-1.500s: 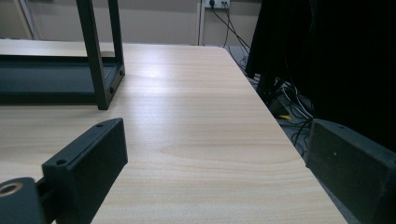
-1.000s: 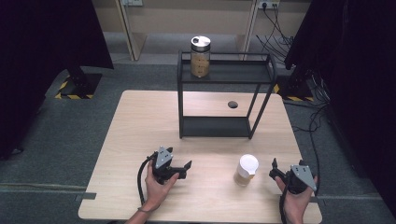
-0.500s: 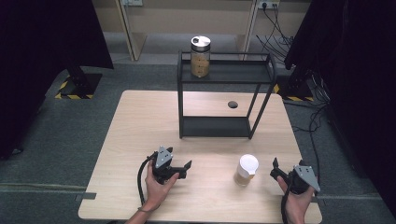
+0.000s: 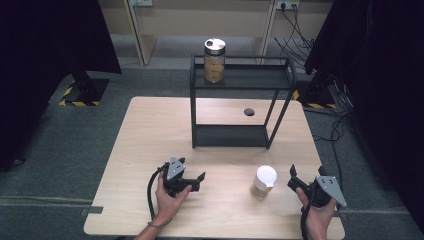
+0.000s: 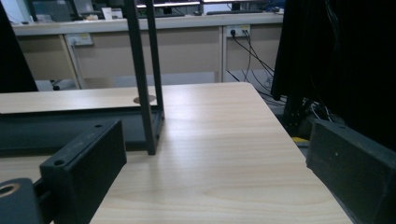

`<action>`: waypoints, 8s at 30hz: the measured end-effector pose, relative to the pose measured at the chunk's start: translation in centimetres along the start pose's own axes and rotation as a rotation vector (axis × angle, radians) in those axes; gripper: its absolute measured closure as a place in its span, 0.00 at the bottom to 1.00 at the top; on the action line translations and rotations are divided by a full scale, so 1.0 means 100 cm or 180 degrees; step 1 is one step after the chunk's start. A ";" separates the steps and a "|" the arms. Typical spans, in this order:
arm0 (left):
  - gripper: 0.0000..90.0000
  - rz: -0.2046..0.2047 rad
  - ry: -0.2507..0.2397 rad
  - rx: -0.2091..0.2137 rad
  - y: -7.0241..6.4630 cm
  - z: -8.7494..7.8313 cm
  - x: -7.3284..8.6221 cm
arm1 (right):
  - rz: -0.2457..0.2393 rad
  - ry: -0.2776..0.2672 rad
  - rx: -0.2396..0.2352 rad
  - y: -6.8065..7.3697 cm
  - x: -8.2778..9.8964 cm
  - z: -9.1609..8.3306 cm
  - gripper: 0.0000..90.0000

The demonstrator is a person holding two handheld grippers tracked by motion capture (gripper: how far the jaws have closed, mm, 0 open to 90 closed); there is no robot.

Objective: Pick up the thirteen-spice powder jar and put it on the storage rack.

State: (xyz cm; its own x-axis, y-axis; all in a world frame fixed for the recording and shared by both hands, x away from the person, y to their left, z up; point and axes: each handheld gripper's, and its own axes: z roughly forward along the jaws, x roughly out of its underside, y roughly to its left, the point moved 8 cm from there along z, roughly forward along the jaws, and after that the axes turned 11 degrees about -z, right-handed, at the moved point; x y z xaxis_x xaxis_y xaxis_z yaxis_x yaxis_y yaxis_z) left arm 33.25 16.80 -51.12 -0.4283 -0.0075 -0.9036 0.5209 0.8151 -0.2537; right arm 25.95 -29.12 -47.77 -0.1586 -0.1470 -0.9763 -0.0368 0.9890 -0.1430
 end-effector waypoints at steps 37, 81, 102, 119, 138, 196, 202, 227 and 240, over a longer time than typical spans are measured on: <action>0.03 0.0003 -0.0016 0.0004 0.001 0.000 0.000 | -0.0414 -0.0313 -0.0649 0.073 -0.024 -0.024 0.06; 0.03 0.0009 -0.0028 -0.0018 0.002 -0.001 0.000 | -0.0498 -0.0230 -0.0651 0.089 0.003 -0.020 0.34; 0.03 0.0021 -0.0019 -0.0026 0.002 -0.001 0.000 | -0.0443 -0.0526 -0.0552 0.080 -0.048 -0.008 0.34; 0.03 0.0034 -0.0009 -0.0036 0.002 0.000 0.000 | -0.0439 -0.0569 -0.0538 0.079 -0.074 0.006 0.34; 0.03 0.0017 -0.0015 -0.0033 0.002 0.000 0.000 | -0.0428 -0.0637 -0.0481 0.076 -0.104 0.021 0.34; 0.03 0.0028 -0.0007 -0.0040 0.001 0.000 0.000 | -0.0360 -0.0861 -0.0420 0.065 -0.211 0.045 0.34; 0.03 0.0022 -0.0005 -0.0045 0.002 0.000 0.000 | -0.0354 -0.0887 -0.0398 0.062 -0.225 0.045 0.34; 0.03 0.0022 0.0002 -0.0041 0.001 0.000 -0.001 | -0.0370 -0.0872 -0.0397 0.061 -0.261 0.060 0.34; 0.03 0.0031 0.0007 -0.0035 0.002 0.000 -0.001 | -0.0372 -0.0824 -0.0376 0.064 -0.285 0.080 0.34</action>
State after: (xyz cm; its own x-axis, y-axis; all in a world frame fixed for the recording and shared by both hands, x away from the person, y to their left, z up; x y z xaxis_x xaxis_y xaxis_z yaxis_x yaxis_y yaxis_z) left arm 33.37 16.95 -51.08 -0.4247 0.0017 -0.9053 0.5168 0.8215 -0.2409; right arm 38.15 -18.45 -22.13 0.1097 -0.2365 -0.9654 -0.1567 0.9550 -0.2518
